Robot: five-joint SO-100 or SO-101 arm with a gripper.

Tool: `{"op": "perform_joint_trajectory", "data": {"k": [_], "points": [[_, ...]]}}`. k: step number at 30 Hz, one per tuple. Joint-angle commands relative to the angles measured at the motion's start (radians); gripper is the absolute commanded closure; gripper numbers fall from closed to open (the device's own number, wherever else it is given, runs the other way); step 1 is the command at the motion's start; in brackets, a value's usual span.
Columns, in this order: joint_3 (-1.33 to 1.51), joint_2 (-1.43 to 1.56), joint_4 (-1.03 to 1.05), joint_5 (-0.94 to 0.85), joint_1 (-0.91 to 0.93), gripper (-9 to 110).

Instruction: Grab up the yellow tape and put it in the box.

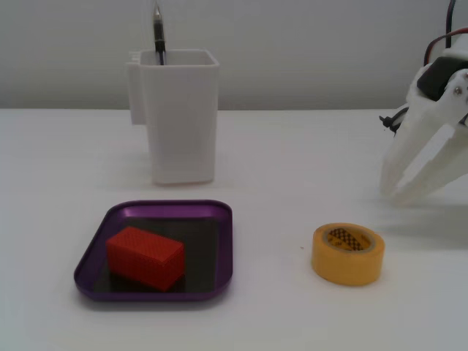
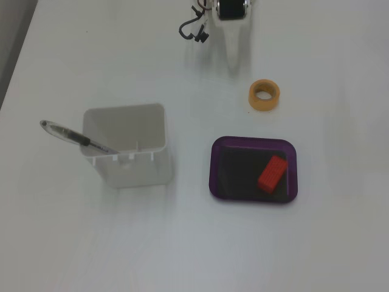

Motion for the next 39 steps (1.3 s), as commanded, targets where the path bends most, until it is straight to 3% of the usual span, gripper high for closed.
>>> {"op": "perform_joint_trajectory", "data": {"k": [1, 9, 16, 25, 39], "points": [[-0.526, -0.351, 0.097, -0.241, 0.009, 102], [-0.692, -0.609, 0.141, -0.238, -0.003, 101], [-0.769, -0.709, 0.143, -0.239, -0.011, 88], [-0.948, -0.95, 0.225, -0.291, -0.195, 87], [-1.051, -1.39, 0.095, -0.291, -0.216, 87]]}}
